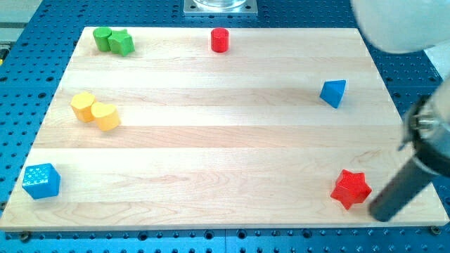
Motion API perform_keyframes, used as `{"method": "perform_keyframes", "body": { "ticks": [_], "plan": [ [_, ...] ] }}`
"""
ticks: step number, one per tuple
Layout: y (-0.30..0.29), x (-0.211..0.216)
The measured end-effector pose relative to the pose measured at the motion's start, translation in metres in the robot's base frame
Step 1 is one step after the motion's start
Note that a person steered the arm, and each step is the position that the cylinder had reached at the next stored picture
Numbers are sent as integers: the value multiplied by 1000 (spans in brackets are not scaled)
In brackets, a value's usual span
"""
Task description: Slide the red star diagonal to the triangle
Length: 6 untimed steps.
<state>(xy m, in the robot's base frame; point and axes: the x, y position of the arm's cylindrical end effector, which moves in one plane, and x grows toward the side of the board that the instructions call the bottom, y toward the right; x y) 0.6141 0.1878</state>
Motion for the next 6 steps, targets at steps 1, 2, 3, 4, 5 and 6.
{"method": "perform_keyframes", "body": {
  "ticks": [1,2,3,4,5,6],
  "plan": [
    [-87,-71],
    [-133,-123],
    [-122,-122],
    [-113,-107],
    [-115,-95],
    [-160,-140]
  ]
}}
